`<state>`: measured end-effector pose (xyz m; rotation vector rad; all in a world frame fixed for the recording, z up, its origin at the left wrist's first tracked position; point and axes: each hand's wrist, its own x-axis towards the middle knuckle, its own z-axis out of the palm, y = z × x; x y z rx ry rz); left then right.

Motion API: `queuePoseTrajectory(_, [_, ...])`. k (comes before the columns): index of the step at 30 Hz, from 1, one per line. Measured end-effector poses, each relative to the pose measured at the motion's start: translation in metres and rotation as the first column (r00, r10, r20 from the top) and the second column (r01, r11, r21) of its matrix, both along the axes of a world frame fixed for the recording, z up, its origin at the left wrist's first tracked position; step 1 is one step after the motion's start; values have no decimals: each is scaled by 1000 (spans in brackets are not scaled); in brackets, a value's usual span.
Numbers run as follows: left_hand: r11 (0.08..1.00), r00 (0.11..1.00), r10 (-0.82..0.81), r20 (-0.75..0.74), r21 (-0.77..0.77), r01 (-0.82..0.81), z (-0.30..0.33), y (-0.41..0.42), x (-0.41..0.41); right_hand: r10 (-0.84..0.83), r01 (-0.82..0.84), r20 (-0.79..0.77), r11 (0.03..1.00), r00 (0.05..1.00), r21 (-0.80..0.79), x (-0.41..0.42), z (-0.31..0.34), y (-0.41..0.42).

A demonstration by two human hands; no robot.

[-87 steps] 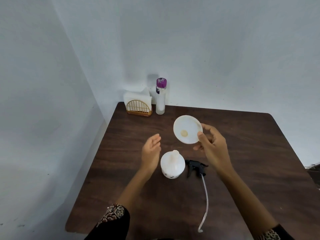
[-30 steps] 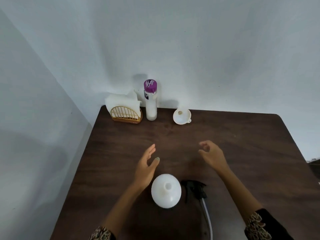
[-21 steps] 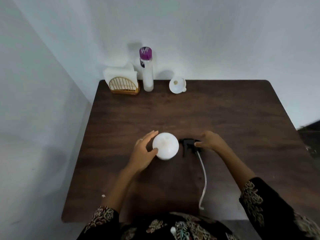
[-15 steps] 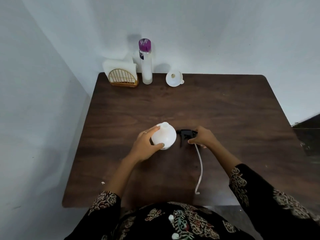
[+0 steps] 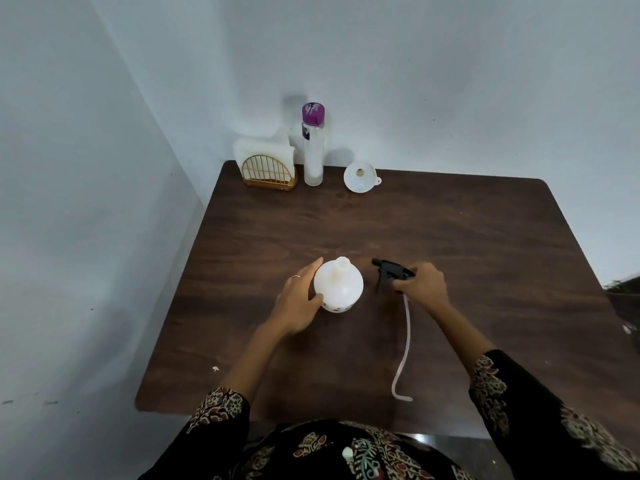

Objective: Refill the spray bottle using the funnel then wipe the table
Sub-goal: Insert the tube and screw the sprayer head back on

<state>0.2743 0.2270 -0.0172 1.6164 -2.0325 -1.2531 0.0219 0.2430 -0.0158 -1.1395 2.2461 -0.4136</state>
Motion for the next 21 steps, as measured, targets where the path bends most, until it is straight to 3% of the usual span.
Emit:
queuePoseTrajectory(4, [985, 978, 164, -131, -38, -170, 19, -4, 5, -92, 133, 145, 944, 985, -302, -13, 52, -17])
queuePoseTrajectory(8, [990, 941, 138, -310, 45, -131, 56, -10, -2, -96, 333, 385, 714, 918, -615, 0, 125, -31])
queuePoseTrajectory(13, [998, 921, -1, -390, 64, 28, 85, -17, -18, 123, 392, 515, 506, 849, -768, 41, 193, -25])
queuePoseTrajectory(21, [999, 930, 46, -364, 4, -48, 97, -26, -16, 230, 391, 503, 399, 833, -829, 70, 222, -2])
